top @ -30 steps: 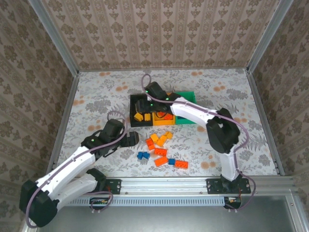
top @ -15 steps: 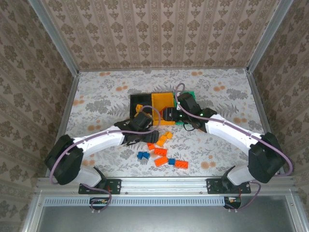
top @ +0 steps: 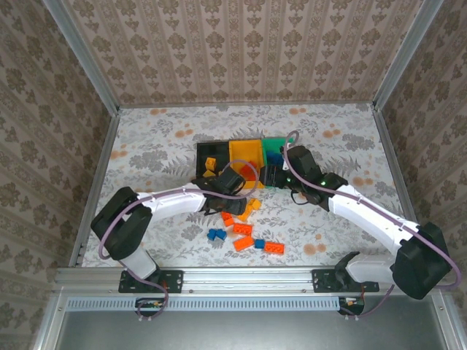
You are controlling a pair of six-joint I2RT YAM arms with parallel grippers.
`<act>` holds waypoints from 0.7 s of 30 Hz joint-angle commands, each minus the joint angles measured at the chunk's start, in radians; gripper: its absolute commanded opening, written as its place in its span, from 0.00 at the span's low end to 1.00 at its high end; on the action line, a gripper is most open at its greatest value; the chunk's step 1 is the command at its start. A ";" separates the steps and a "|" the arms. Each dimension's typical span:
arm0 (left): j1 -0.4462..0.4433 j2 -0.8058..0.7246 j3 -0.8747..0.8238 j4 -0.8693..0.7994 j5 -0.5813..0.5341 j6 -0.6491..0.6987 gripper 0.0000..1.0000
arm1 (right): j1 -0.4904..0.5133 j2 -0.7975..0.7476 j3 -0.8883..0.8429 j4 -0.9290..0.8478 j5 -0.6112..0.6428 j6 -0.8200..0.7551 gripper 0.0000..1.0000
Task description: Sort the legos into containers by color
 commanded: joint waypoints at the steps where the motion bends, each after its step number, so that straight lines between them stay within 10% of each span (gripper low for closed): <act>1: -0.009 0.019 0.005 -0.038 -0.034 0.023 0.62 | -0.010 -0.036 -0.013 -0.008 0.018 0.016 0.69; 21: -0.013 0.069 0.022 -0.044 -0.057 0.039 0.55 | -0.043 -0.063 -0.028 -0.010 0.012 0.022 0.69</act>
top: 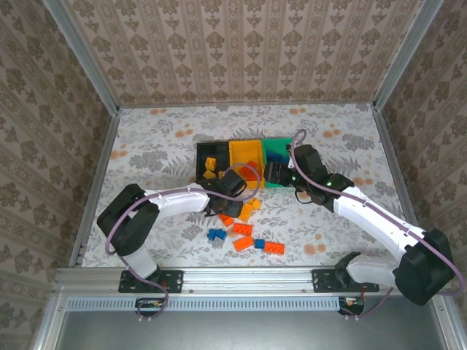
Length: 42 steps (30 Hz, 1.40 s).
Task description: Sort the legos into containers by color
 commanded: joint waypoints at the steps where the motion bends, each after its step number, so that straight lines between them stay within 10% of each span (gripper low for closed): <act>1: -0.006 0.020 0.019 -0.017 -0.018 0.015 0.55 | -0.008 -0.020 -0.017 -0.010 0.014 0.011 0.69; 11: -0.013 -0.091 0.011 -0.049 -0.020 -0.004 0.29 | -0.025 -0.034 -0.017 -0.014 0.008 0.012 0.69; 21: 0.086 -0.338 0.045 -0.125 -0.063 0.015 0.30 | -0.035 -0.034 -0.041 0.007 -0.005 0.031 0.70; 34: 0.309 -0.034 0.291 -0.064 0.042 0.097 0.35 | -0.039 -0.063 -0.085 -0.019 -0.013 0.035 0.69; 42: 0.335 0.079 0.390 -0.075 0.072 0.093 0.54 | -0.034 -0.071 -0.165 0.009 -0.064 0.060 0.70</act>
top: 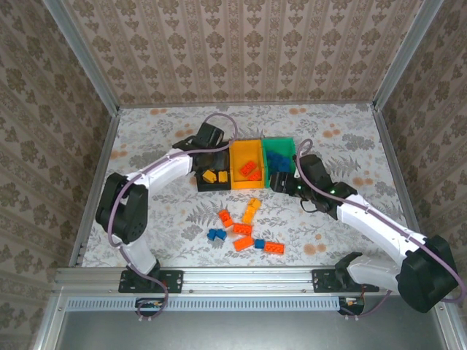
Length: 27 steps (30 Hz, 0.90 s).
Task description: Sort the legos into containers by color
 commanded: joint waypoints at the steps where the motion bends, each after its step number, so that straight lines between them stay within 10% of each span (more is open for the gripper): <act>1: 0.012 0.009 0.044 -0.008 0.028 0.014 0.57 | 0.001 -0.016 -0.033 0.011 -0.032 0.024 0.71; 14: -0.031 -0.249 -0.097 0.064 0.101 -0.051 1.00 | 0.079 0.063 -0.059 0.070 -0.023 0.058 0.71; 27: -0.169 -0.683 -0.502 0.081 -0.072 -0.150 1.00 | 0.246 0.362 0.080 0.096 0.154 0.175 0.72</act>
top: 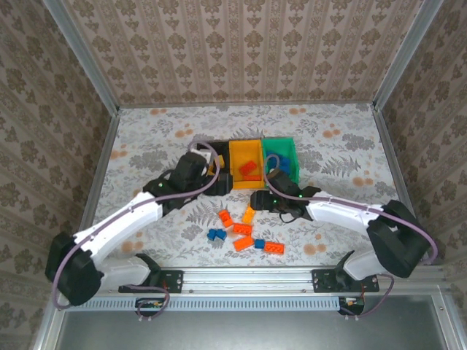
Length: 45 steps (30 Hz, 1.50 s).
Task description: Sort the legos into containers by color
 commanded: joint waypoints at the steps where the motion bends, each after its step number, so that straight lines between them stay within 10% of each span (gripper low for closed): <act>1: -0.010 -0.116 -0.089 0.002 -0.084 -0.064 1.00 | 0.027 0.075 0.076 -0.003 0.100 0.069 0.72; 15: 0.002 -0.328 -0.273 -0.032 -0.125 -0.154 1.00 | 0.051 0.277 0.206 -0.130 0.197 0.142 0.63; 45: 0.044 -0.344 -0.289 -0.045 -0.109 -0.141 1.00 | 0.040 0.071 0.083 -0.190 0.150 0.076 0.33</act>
